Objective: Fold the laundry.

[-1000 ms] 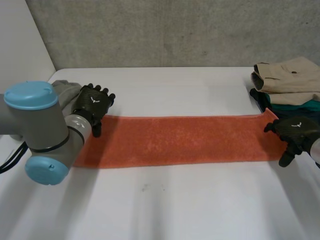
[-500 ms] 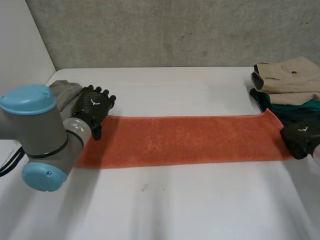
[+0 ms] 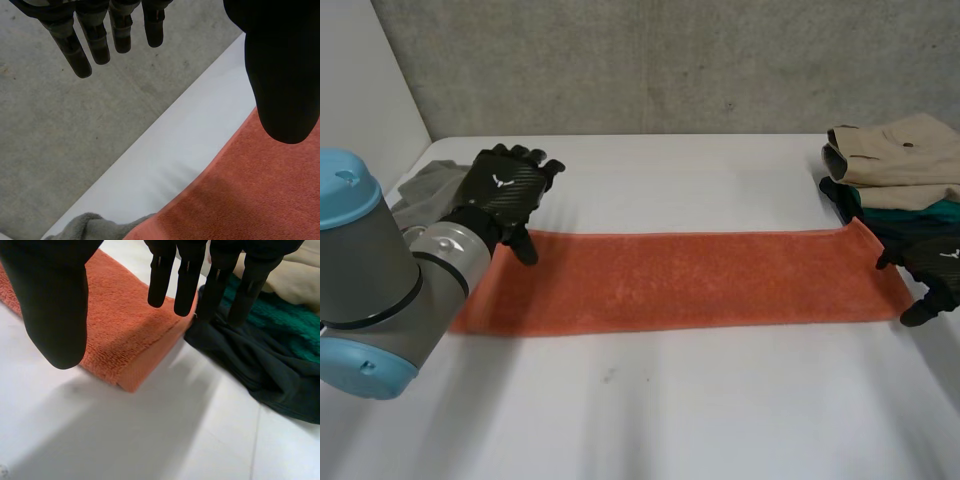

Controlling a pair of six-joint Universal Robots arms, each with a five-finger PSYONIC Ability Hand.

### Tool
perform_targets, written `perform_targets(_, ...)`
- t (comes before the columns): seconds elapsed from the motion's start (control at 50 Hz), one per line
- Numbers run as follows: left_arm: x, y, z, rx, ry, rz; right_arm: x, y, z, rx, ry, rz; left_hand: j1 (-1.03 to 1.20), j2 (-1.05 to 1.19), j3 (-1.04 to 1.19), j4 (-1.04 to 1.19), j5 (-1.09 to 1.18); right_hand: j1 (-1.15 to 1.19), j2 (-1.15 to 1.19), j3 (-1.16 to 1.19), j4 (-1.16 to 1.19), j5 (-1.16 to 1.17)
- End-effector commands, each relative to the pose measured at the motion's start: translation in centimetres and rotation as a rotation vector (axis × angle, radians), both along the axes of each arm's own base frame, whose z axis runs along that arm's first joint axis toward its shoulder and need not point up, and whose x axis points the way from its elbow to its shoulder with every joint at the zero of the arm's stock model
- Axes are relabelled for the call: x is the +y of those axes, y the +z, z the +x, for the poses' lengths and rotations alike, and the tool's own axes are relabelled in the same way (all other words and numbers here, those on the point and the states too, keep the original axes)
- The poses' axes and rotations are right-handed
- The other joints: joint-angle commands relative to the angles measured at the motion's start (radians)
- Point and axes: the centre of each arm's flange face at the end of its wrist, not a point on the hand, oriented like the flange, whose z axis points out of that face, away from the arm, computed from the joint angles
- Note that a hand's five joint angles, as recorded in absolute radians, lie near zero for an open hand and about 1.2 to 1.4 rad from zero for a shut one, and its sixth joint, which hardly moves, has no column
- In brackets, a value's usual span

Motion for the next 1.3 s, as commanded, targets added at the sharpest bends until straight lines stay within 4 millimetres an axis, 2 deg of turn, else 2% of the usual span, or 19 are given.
perform_targets(0.02, 0.1, -0.3, 0.1, -0.004, -0.008, 0.011, -0.5, -1.6, 1.1, 0.016, 0.037, 0.011, 0.017, 0.002, -0.004, 0.005, -0.019, 0.126, 0.137, 0.131, 0.129, 0.124)
perform_targets(0.16, 0.1, -0.7, 0.1, -0.008, -0.008, 0.019, -1.2, -2.6, 1.9, 0.038, 0.073, 0.0, 0.017, 0.002, -0.004, 0.005, -0.019, 0.343, 0.353, 0.348, 0.346, 0.34)
perform_targets(0.18, 0.1, -0.7, 0.1, -0.008, -0.008, 0.019, -1.4, -2.6, 1.9, 0.042, 0.072, -0.005, 0.017, 0.002, -0.004, 0.005, -0.019, 0.471, 0.482, 0.477, 0.474, 0.469)
perform_targets(0.2, 0.1, -0.7, 0.1, -0.008, -0.006, 0.021, -1.8, -2.7, 1.7, 0.054, 0.063, -0.014, 0.017, 0.002, -0.004, 0.005, -0.019, 0.881, 0.892, 0.887, 0.884, 0.879)
perform_targets(0.34, 0.2, -0.6, 0.1, -0.005, -0.008, 0.013, -2.9, -2.4, -0.6, 0.185, -0.131, -0.067, 0.017, 0.002, -0.004, 0.005, -0.019, 0.886, 0.896, 0.891, 0.889, 0.883)
perform_targets(0.4, 0.4, -0.5, 0.3, -0.005, -0.005, 0.013, -3.3, -0.7, -1.5, 0.23, -0.163, -0.127, 0.017, 0.002, -0.004, 0.005, -0.019, 0.886, 0.896, 0.891, 0.889, 0.883)
perform_targets(0.54, 0.7, 0.2, 0.7, 0.0, 0.002, -0.001, -4.3, 1.8, -7.6, 0.43, -0.277, -0.202, 0.014, 0.0, -0.007, 0.002, -0.022, 0.886, 0.896, 0.891, 0.889, 0.883)
perform_targets(0.6, 0.7, 0.4, 1.0, 0.002, 0.012, -0.006, -4.4, 2.2, -7.4, 0.45, -0.279, -0.213, 0.014, 0.0, -0.007, 0.002, -0.022, 0.886, 0.896, 0.891, 0.889, 0.883)
perform_targets(0.74, 0.8, 1.7, 1.7, 0.015, 0.029, -0.039, -2.5, 7.0, 4.5, 0.36, -0.03, -0.408, 0.014, 0.0, -0.007, 0.002, -0.022, 0.886, 0.896, 0.891, 0.889, 0.883)
perform_targets(0.82, 1.1, 2.8, 1.9, 0.028, 0.035, -0.069, 0.0, 8.6, 11.7, 0.289, 0.145, -0.506, 0.014, 0.0, -0.007, 0.002, -0.022, 0.886, 0.896, 0.891, 0.889, 0.883)
perform_targets(0.86, 1.3, 3.2, 2.0, 0.032, 0.035, -0.079, 2.9, 9.4, 17.4, 0.238, 0.31, -0.588, 0.014, 0.0, -0.007, 0.002, -0.022, 0.886, 0.896, 0.891, 0.889, 0.883)
perform_targets(0.9, 1.5, 3.3, 2.0, 0.033, 0.035, -0.082, 5.2, 9.4, 20.8, 0.206, 0.413, -0.624, 0.011, -0.003, -0.01, -0.001, -0.025, 0.886, 0.896, 0.891, 0.889, 0.883)
perform_targets(0.98, 1.9, 3.0, 2.2, 0.029, 0.037, -0.072, 11.3, 5.5, 28.6, 0.141, 0.698, -0.613, 0.011, -0.003, -0.01, -0.001, -0.025, 0.886, 0.896, 0.891, 0.889, 0.883)
perform_targets(1.06, 2.3, 2.2, 2.3, 0.02, 0.034, -0.047, 15.2, 1.3, 31.8, 0.148, 0.849, -0.554, 0.008, -0.006, -0.013, -0.004, -0.028, 0.886, 0.896, 0.891, 0.889, 0.883)
perform_targets(1.18, 2.6, 1.5, 2.3, 0.012, 0.031, -0.027, 17.6, -2.4, 32.9, 0.187, 0.927, -0.505, 0.005, -0.009, -0.016, -0.007, -0.031, 0.886, 0.896, 0.891, 0.889, 0.883)
perform_targets(1.2, 2.6, 1.5, 2.3, 0.012, 0.031, -0.027, 17.5, -2.2, 32.9, 0.192, 0.912, -0.51, 0.005, -0.009, -0.016, -0.007, -0.031, 0.741, 0.752, 0.746, 0.744, 0.739)
perform_targets(1.24, 2.7, 1.5, 2.3, 0.012, 0.029, -0.027, 17.1, -1.8, 32.7, 0.196, 0.881, -0.506, 0.005, -0.009, -0.016, -0.007, -0.031, 0.135, 0.145, 0.14, 0.138, 0.132)
perform_targets(1.26, 2.7, 1.5, 2.3, 0.012, 0.026, -0.027, 16.9, -1.4, 32.3, 0.203, 0.842, -0.491, 0.002, -0.012, -0.019, -0.01, -0.033, -0.336, -0.326, -0.331, -0.333, -0.339)
perform_targets(1.3, 2.7, 1.7, 2.2, 0.015, 0.023, -0.034, 16.6, -0.7, 31.8, 0.2, 0.788, -0.471, -0.001, -0.015, -0.022, -0.013, -0.036, -0.336, -0.326, -0.331, -0.333, -0.339)
